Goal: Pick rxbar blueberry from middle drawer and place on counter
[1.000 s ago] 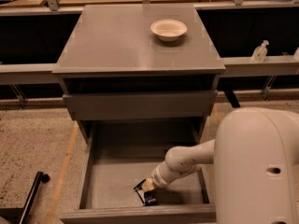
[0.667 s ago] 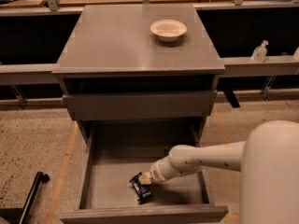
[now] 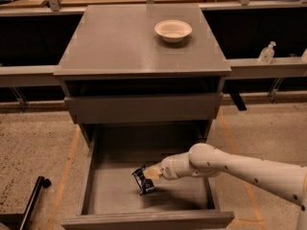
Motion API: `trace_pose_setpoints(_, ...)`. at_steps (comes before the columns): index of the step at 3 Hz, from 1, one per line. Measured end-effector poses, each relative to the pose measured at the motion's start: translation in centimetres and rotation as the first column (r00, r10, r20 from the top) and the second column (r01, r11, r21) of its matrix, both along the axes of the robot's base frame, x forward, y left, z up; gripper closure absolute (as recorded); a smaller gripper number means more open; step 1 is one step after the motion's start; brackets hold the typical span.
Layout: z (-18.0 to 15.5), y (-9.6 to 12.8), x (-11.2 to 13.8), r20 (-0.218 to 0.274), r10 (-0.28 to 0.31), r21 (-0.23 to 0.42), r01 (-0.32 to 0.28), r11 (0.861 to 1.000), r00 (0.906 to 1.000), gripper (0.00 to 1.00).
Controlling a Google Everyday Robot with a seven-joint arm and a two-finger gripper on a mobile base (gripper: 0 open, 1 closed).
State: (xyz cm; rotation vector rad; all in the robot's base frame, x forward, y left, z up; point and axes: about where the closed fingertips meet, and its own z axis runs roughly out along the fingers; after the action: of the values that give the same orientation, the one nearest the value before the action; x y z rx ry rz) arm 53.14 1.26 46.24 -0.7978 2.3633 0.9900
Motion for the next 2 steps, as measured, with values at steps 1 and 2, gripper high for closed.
trace_pose_setpoints(1,2.9,-0.9,0.2,0.053,-0.001,0.088,-0.004,0.996,0.9986,1.00)
trace_pose_setpoints(2,7.8,-2.6,0.8,0.128,0.020,0.158,-0.040,0.987,0.9915,1.00)
